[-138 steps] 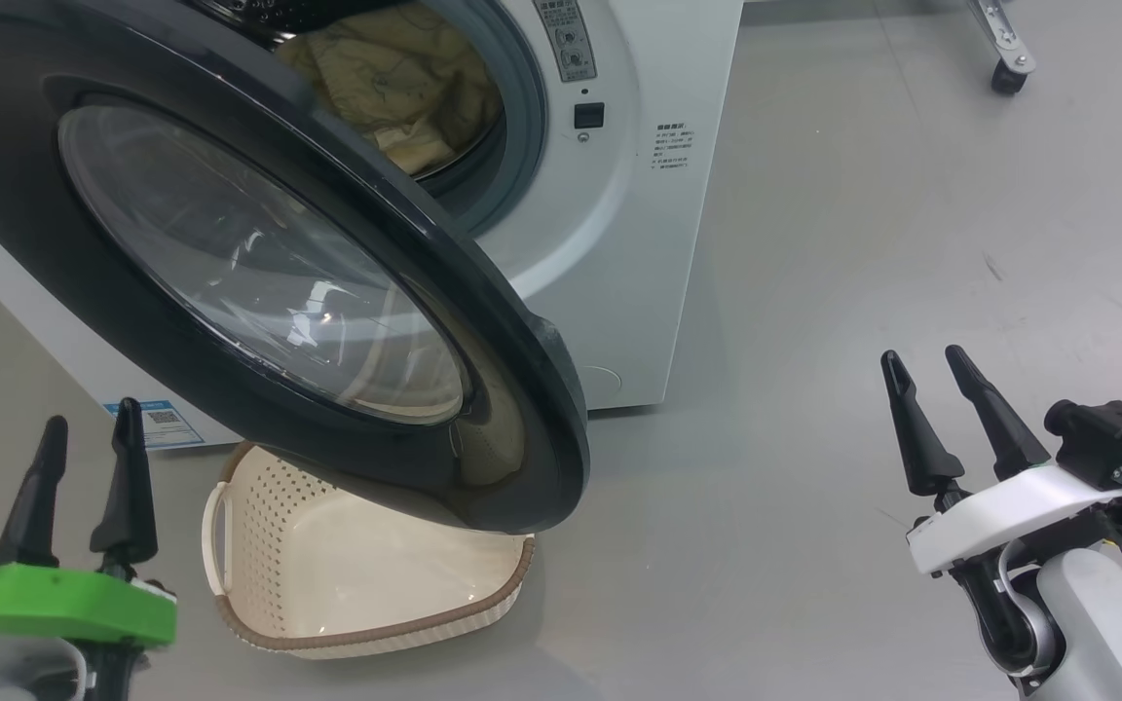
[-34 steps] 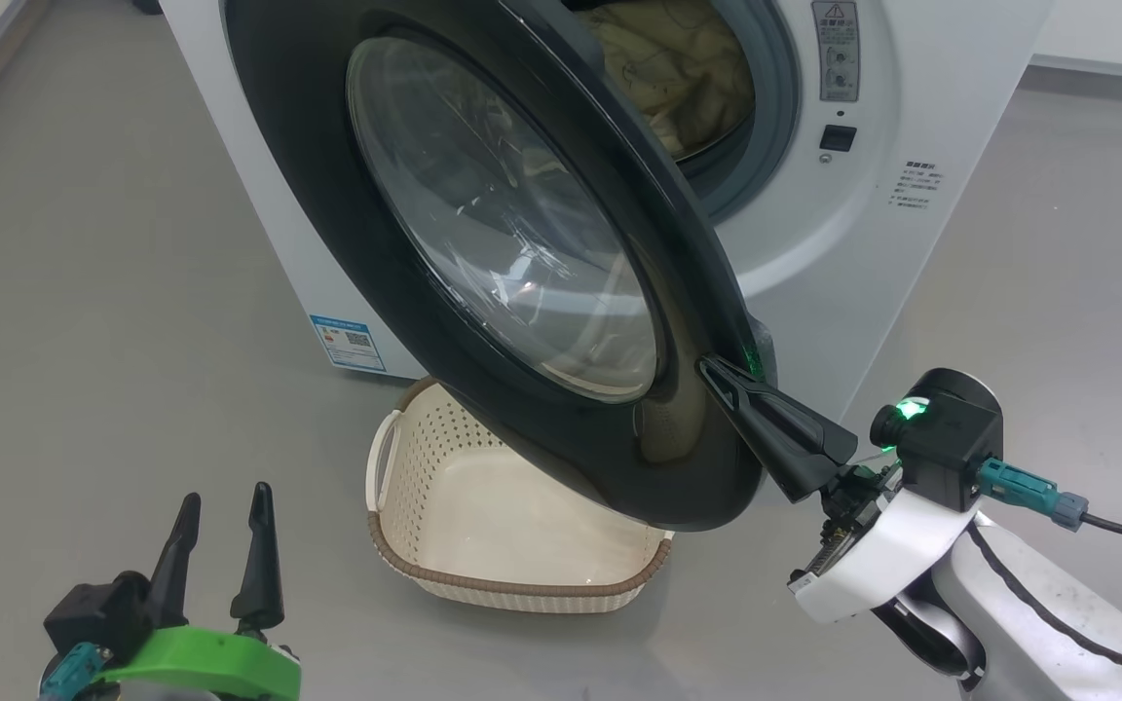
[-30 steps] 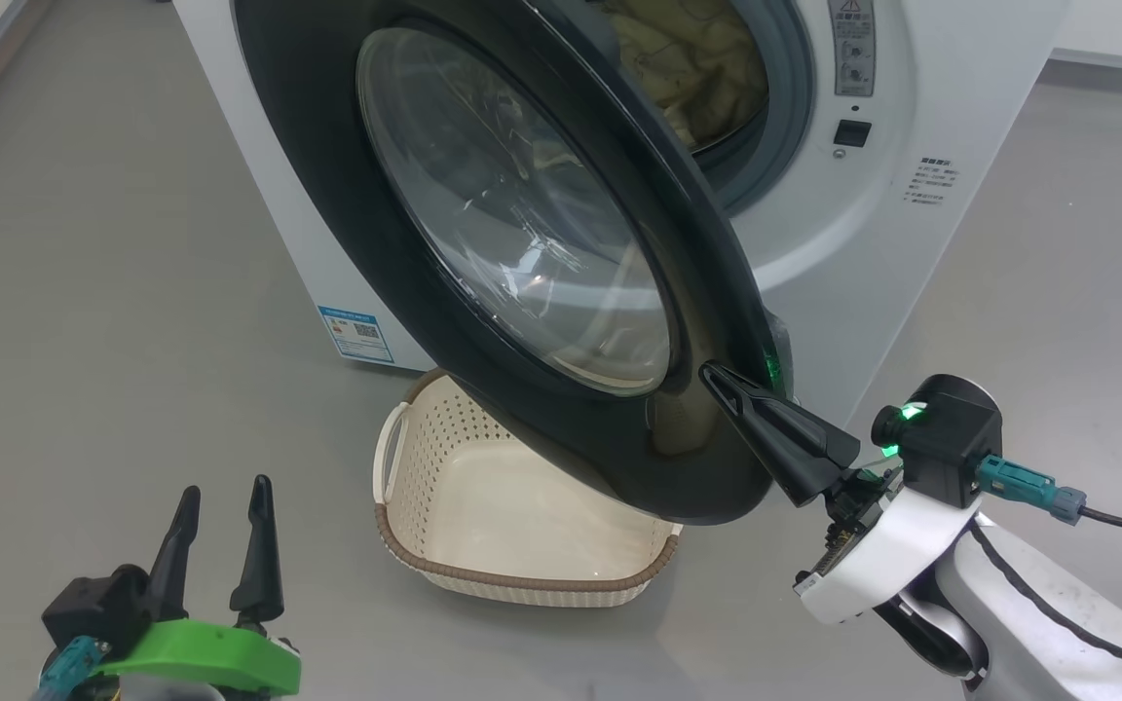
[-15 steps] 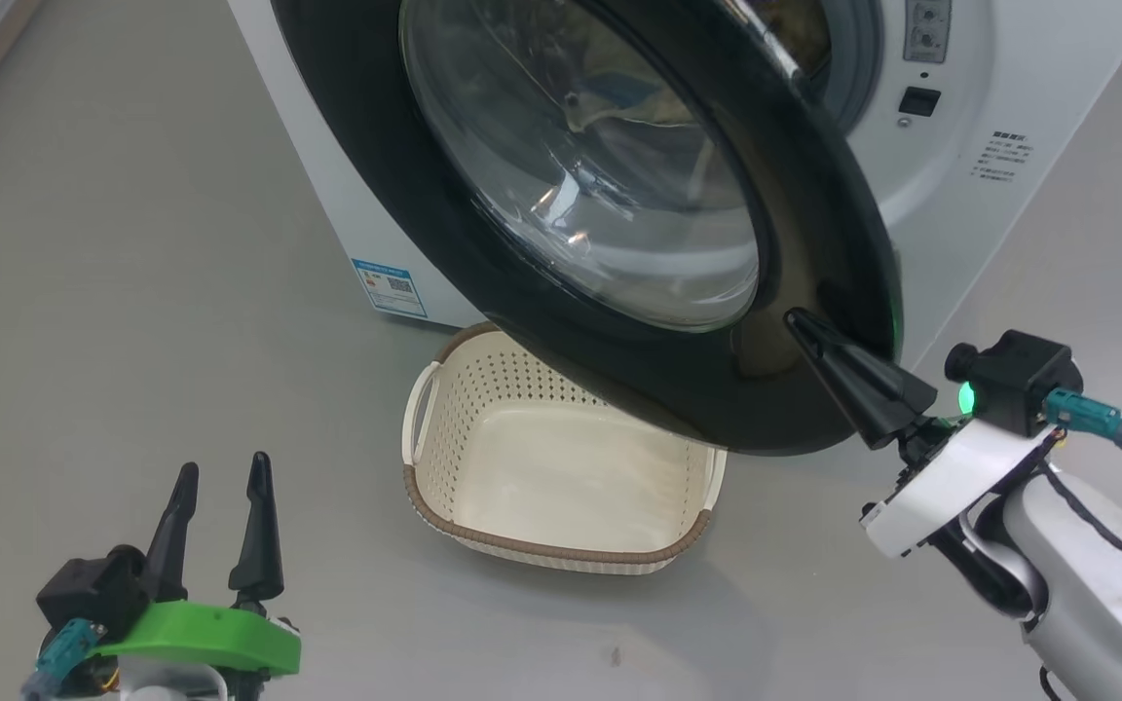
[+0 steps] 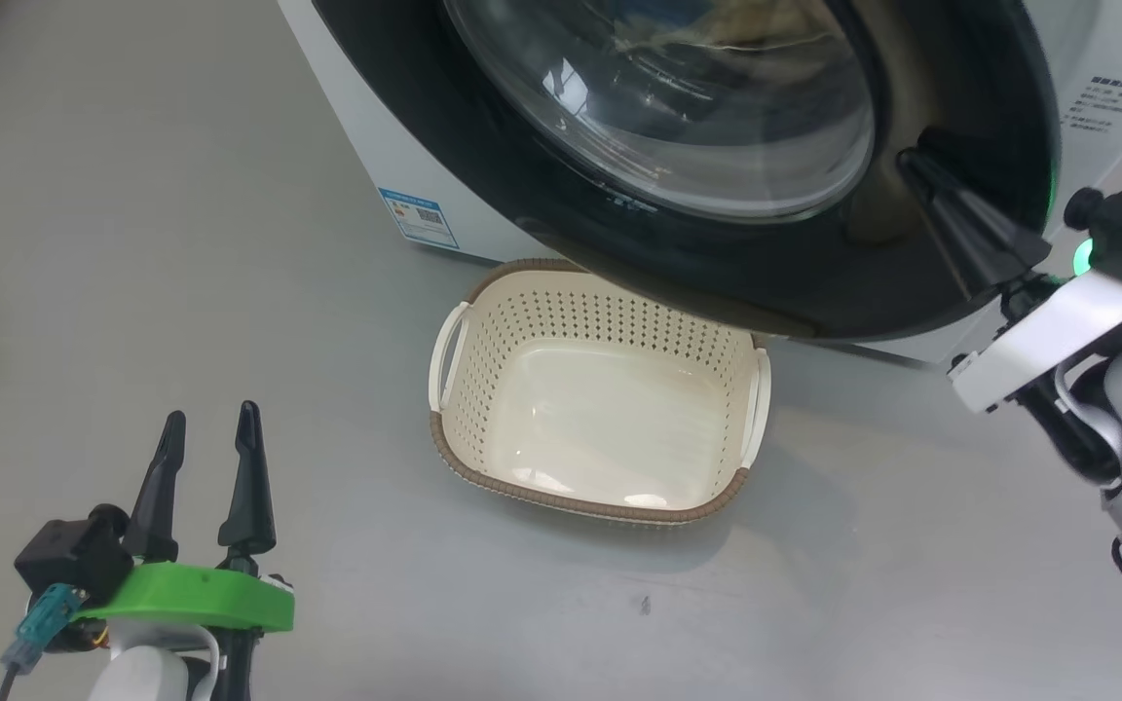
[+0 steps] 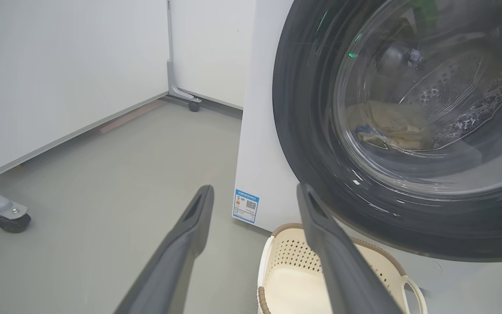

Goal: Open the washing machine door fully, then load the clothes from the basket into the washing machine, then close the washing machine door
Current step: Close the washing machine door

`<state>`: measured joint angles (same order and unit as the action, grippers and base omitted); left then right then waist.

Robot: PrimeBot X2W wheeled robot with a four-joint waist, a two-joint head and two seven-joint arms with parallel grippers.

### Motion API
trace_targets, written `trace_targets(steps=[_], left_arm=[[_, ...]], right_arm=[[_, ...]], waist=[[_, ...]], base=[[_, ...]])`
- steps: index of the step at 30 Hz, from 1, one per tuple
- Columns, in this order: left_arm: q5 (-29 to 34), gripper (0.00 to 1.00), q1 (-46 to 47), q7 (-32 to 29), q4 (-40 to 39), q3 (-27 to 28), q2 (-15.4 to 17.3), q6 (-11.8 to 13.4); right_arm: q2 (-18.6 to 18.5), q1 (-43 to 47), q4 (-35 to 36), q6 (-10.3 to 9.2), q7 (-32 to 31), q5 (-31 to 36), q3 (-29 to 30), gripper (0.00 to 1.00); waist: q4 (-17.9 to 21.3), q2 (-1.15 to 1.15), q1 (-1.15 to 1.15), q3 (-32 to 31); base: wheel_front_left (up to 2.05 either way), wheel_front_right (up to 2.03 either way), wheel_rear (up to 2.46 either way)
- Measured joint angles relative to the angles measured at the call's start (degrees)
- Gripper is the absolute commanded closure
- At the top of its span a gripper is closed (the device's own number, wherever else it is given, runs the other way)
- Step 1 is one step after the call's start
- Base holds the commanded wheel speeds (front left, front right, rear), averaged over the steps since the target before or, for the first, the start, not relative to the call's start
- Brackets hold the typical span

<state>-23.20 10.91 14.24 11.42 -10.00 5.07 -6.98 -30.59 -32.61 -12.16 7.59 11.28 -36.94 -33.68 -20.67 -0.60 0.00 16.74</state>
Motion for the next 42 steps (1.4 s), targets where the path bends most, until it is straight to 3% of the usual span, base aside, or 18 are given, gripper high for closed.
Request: trace_targets(steps=[15,34,37,39,42], left_arm=[[-0.1,0.00,1.7,0.2,-0.6,-0.1,0.0,0.0],[-0.1,0.00,2.4,0.2,0.1,0.6,-0.1,0.0],[-0.1,0.00,2.4,0.2,0.1,0.7,0.0,0.0],[-0.1,0.00,2.4,0.2,0.1,0.7,0.2,0.0],[0.0,0.00,2.4,0.2,0.1,0.8,0.9,0.0]], right_arm=[[-2.7,-11.3,-7.6,-0.01,-2.5,-1.0,5.0,1.00],[2.0,-13.4,-13.9,-0.57,0.1,-0.8,3.6,0.99],[2.4,-13.3,-14.4,-0.58,0.7,-0.7,3.0,0.81],[2.9,-13.0,-14.6,-0.58,1.3,-0.4,2.6,0.62],[3.7,-11.8,-14.6,-0.58,2.0,-0.4,2.0,0.52]], waist=[[-1.4,0.00,0.00,5.8],[-0.3,0.00,0.00,4.5],[0.3,0.00,0.00,3.7],[0.8,0.00,0.00,3.1],[1.9,0.00,0.00,2.2]], base=[[0.00,0.00,0.00],[0.00,0.00,0.00],[0.00,0.00,0.00],[0.00,0.00,0.00],[0.00,0.00,0.00]])
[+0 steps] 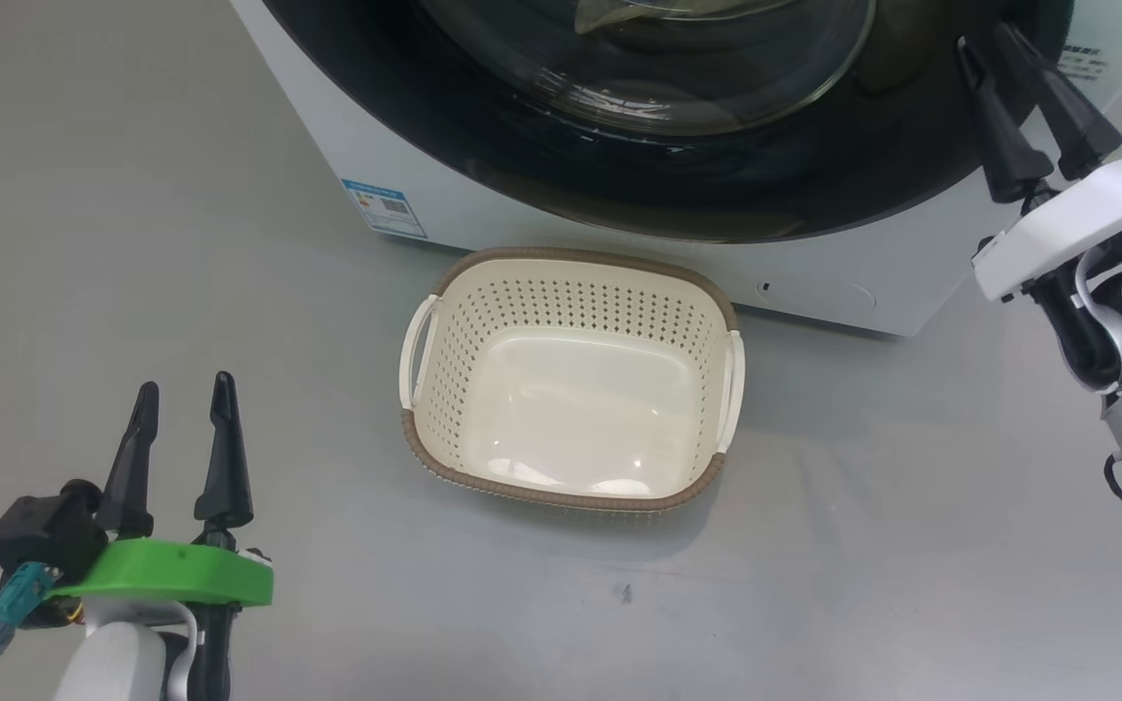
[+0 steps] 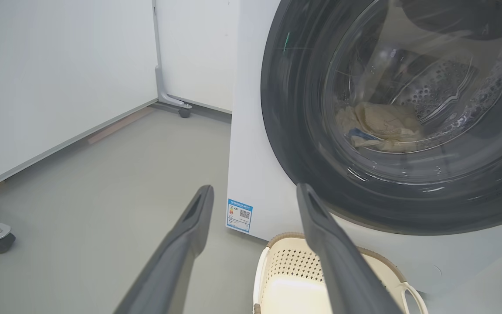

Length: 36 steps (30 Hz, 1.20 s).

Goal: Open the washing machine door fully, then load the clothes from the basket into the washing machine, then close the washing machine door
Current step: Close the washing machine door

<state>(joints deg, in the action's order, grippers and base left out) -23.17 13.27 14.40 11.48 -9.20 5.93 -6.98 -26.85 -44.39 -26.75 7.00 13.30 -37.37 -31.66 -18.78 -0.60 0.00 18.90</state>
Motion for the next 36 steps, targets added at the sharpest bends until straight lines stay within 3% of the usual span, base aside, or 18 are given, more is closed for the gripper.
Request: trace_targets(steps=[1,2,3,20,28,36], left_arm=[[0.0,0.00,0.0,0.0,0.0,0.1,0.2,0.0],[0.0,0.00,0.0,0.0,0.0,0.1,0.4,0.0],[0.0,0.00,0.0,0.0,0.0,0.1,0.6,0.0],[0.6,0.00,-1.5,0.0,0.0,2.9,3.0,0.0],[-0.2,0.00,-3.0,0.0,0.1,2.8,2.3,0.0],[-1.5,0.00,-3.7,0.0,0.2,2.6,2.3,0.0]], right_arm=[[0.3,0.6,0.0,0.00,0.2,0.0,-0.2,0.22],[0.5,1.1,0.0,0.00,0.2,0.0,-0.5,0.02],[0.8,1.6,0.0,0.00,0.2,0.0,-0.6,0.00],[3.3,11.6,2.3,0.01,1.0,0.0,0.5,0.00],[5.0,17.1,7.1,-1.12,1.1,-0.2,6.0,0.00],[5.5,22.2,10.3,-1.52,1.1,0.1,8.2,0.00]], waist=[[0.4,0.00,0.00,-0.3],[0.9,0.00,0.00,-0.7],[1.3,0.00,0.00,-1.0],[11.8,0.00,0.00,-7.6],[17.1,0.00,0.00,-10.6],[19.9,0.00,0.01,-12.7]], base=[[0.00,0.00,0.00],[0.00,0.00,0.00],[0.00,0.00,0.00],[0.00,0.00,0.00],[0.00,0.00,0.00],[0.00,0.00,0.00]])
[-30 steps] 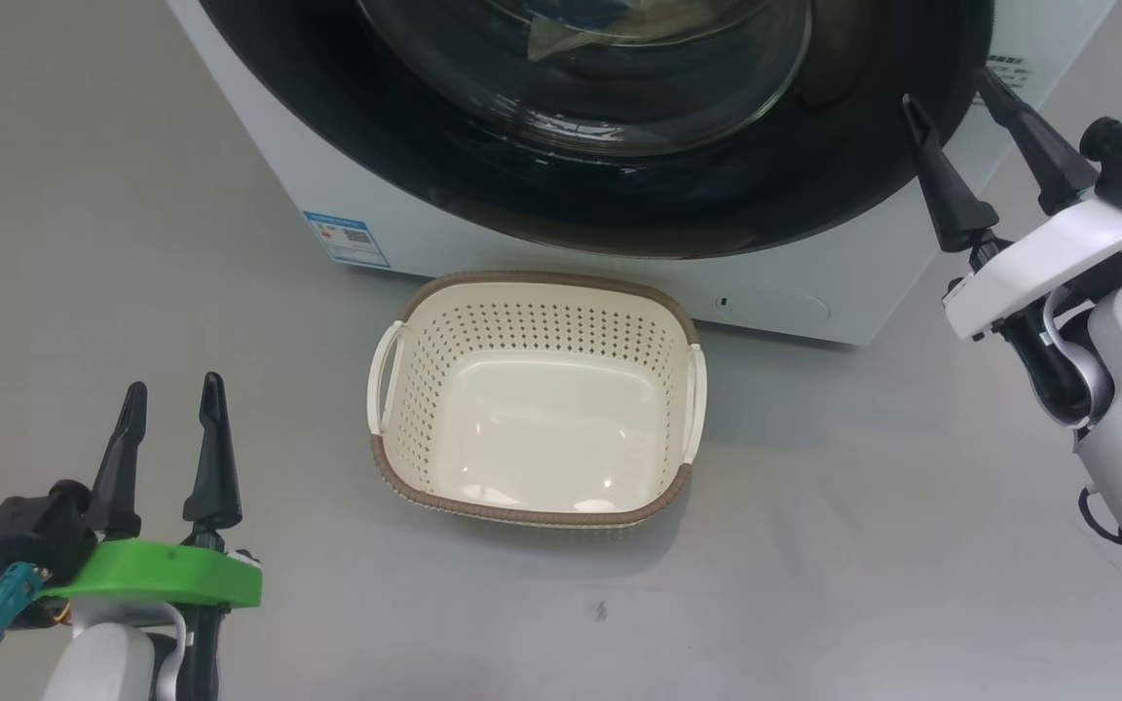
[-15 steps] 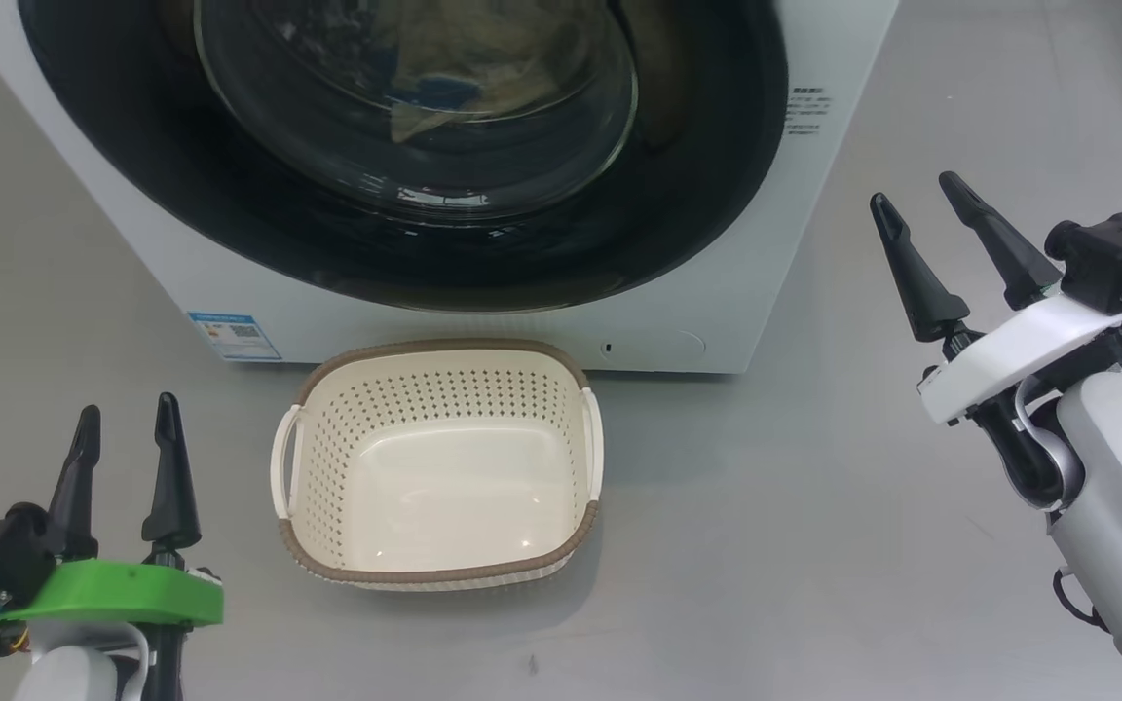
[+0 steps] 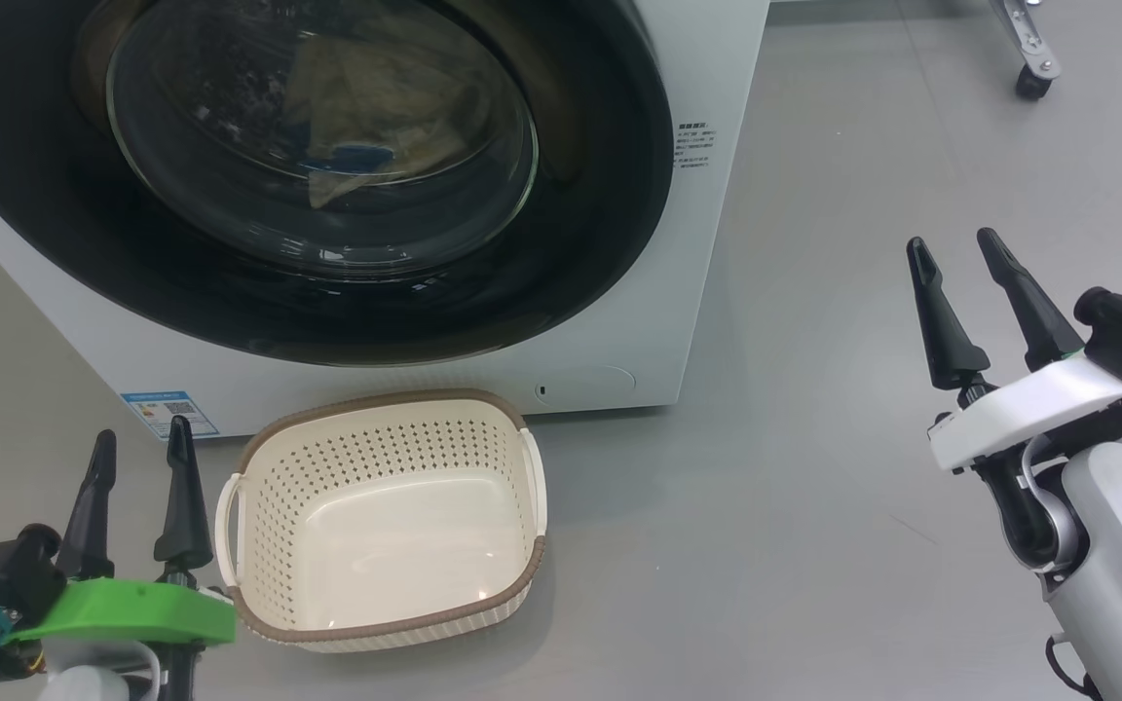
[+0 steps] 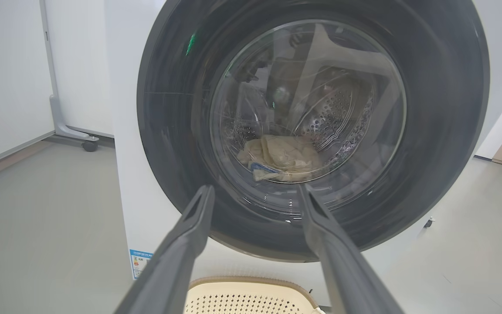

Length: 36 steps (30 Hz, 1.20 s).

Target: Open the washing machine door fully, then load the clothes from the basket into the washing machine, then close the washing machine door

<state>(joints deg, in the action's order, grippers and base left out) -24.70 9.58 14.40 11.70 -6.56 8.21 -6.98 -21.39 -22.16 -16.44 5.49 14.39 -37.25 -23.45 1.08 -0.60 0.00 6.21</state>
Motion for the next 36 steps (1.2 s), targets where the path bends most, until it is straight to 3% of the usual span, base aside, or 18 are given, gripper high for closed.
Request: trace_targets(steps=[14,36], left_arm=[[0.0,0.00,-0.4,0.0,-0.2,-1.1,0.0,0.0],[0.0,0.00,-0.5,0.0,-0.5,-2.2,0.5,0.0]], right_arm=[[0.8,7.2,3.2,-0.44,0.0,1.8,4.1,0.00],[1.9,10.3,5.1,0.08,0.0,3.5,5.8,0.00]], waist=[[0.7,0.00,0.00,-1.0],[0.1,0.00,0.00,-0.9]], base=[[0.00,0.00,0.00],[0.00,0.00,0.00]])
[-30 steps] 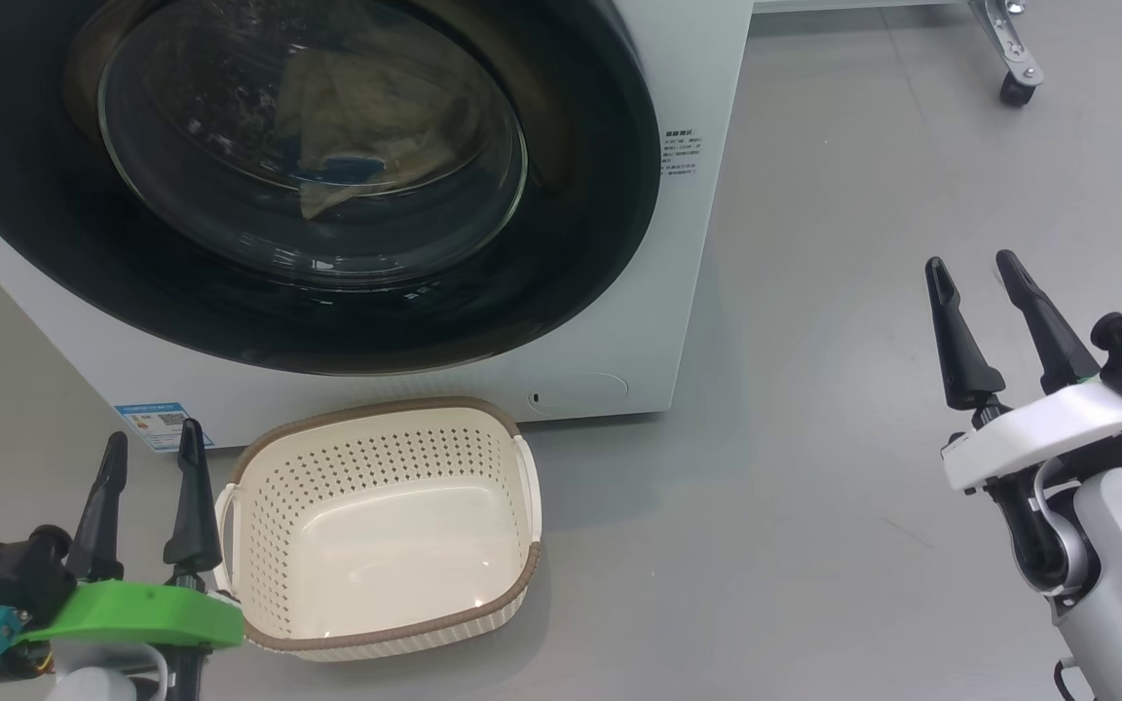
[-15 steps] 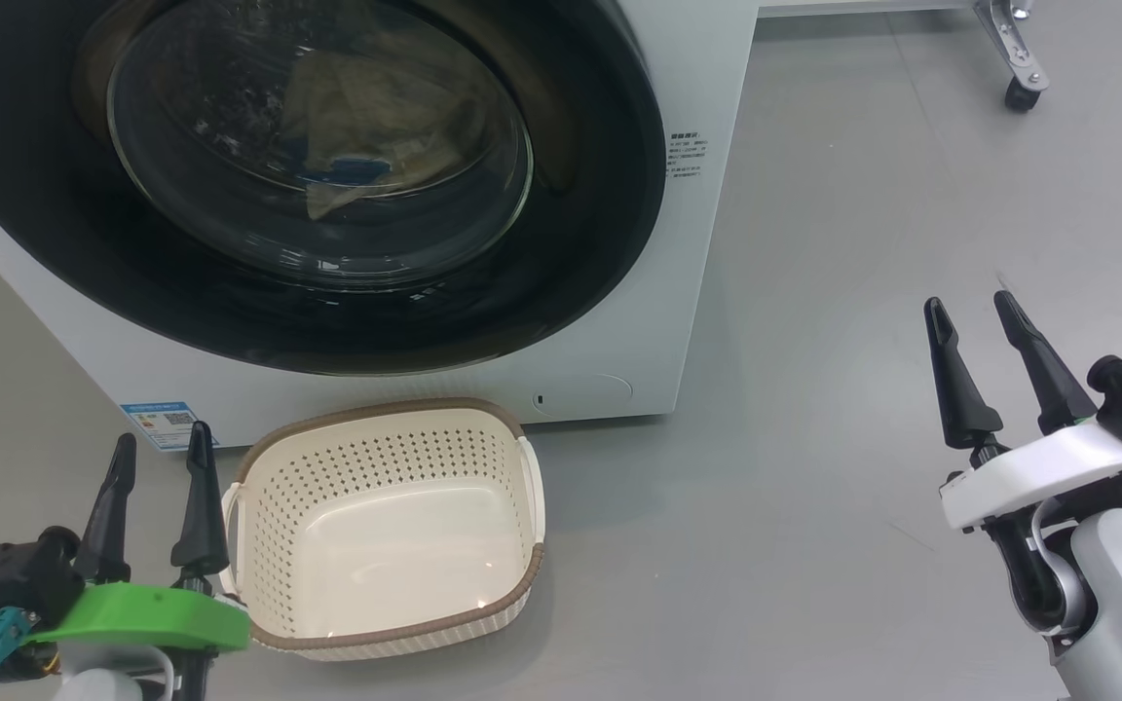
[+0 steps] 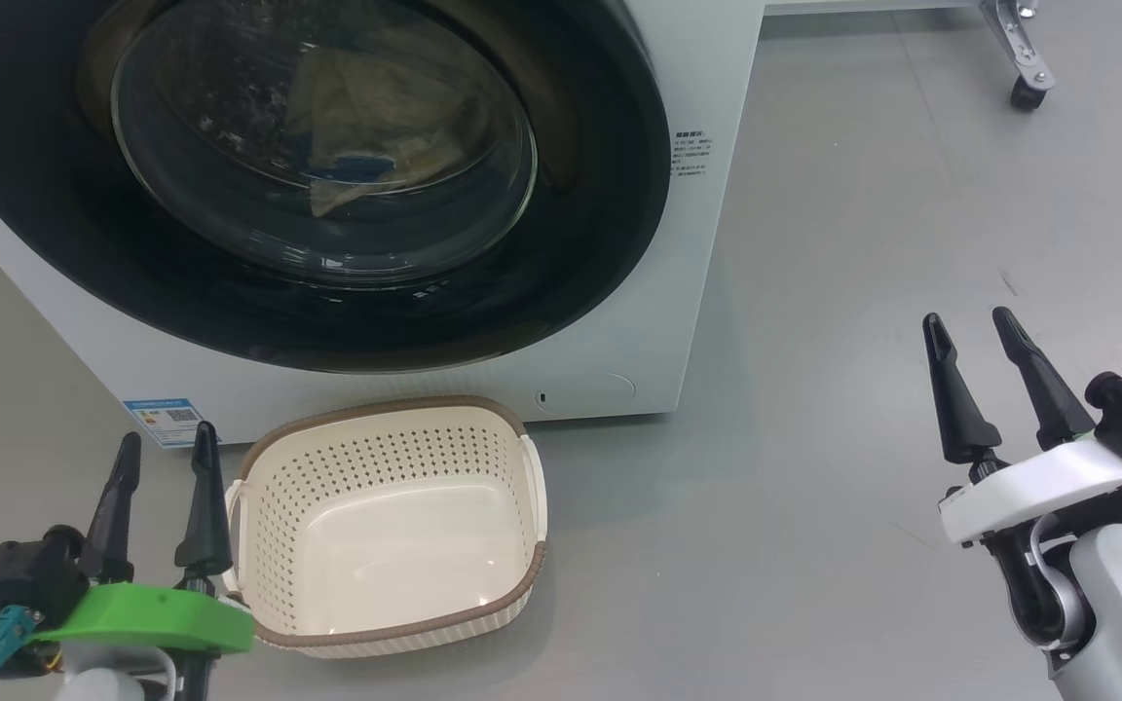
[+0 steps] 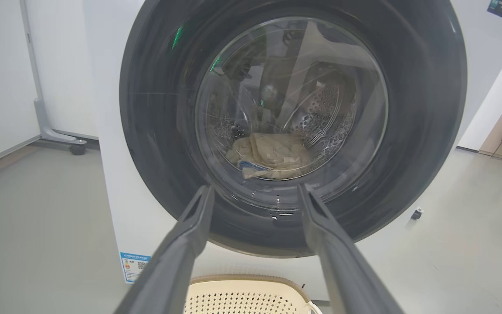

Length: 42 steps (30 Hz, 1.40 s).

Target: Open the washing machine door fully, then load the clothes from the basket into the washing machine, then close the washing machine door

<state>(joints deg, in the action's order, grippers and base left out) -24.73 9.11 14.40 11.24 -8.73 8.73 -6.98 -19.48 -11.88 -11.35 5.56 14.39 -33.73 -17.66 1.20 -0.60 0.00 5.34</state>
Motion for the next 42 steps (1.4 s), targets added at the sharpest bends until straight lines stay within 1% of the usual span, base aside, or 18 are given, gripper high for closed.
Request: trace_targets(steps=[1,3,8,13,21,42], left_arm=[[0.0,1.00,0.0,0.0,0.0,-0.3,0.1,0.0],[0.0,1.00,-0.1,-0.1,0.6,-0.7,-0.2,0.0],[-0.1,1.00,-2.4,-0.3,3.3,-1.2,-2.1,0.0],[-2.2,1.00,-2.6,-0.6,3.4,-1.1,-2.2,0.0],[-8.9,1.00,-2.6,-2.1,3.2,-0.4,-2.7,0.0],[-22.9,1.00,-2.9,-6.3,2.4,2.7,-3.2,0.2]], right_arm=[[0.0,0.0,0.0,0.00,0.0,0.0,0.1,1.00],[0.5,0.3,-0.6,-0.04,0.0,0.0,-0.1,1.00],[3.1,3.3,-3.2,-0.05,-0.3,-0.1,-1.2,1.00],[3.5,3.6,-3.2,-0.05,-0.6,-2.3,-0.3,1.00],[4.7,3.6,-3.2,-0.05,-2.1,-7.4,1.5,1.00],[7.3,3.8,-2.8,-0.11,-6.5,-19.5,6.9,1.00]], waist=[[0.0,0.00,0.00,0.0],[0.0,0.00,0.00,0.0],[0.0,0.00,0.00,0.0],[0.0,0.00,0.00,-0.2],[-0.1,0.00,0.00,-0.7],[-0.4,0.00,0.00,-1.8]], base=[[0.00,0.00,0.00],[0.00,0.00,0.00],[0.00,0.00,0.00],[0.00,0.00,0.00],[0.00,0.00,0.00],[0.00,0.00,0.00]])
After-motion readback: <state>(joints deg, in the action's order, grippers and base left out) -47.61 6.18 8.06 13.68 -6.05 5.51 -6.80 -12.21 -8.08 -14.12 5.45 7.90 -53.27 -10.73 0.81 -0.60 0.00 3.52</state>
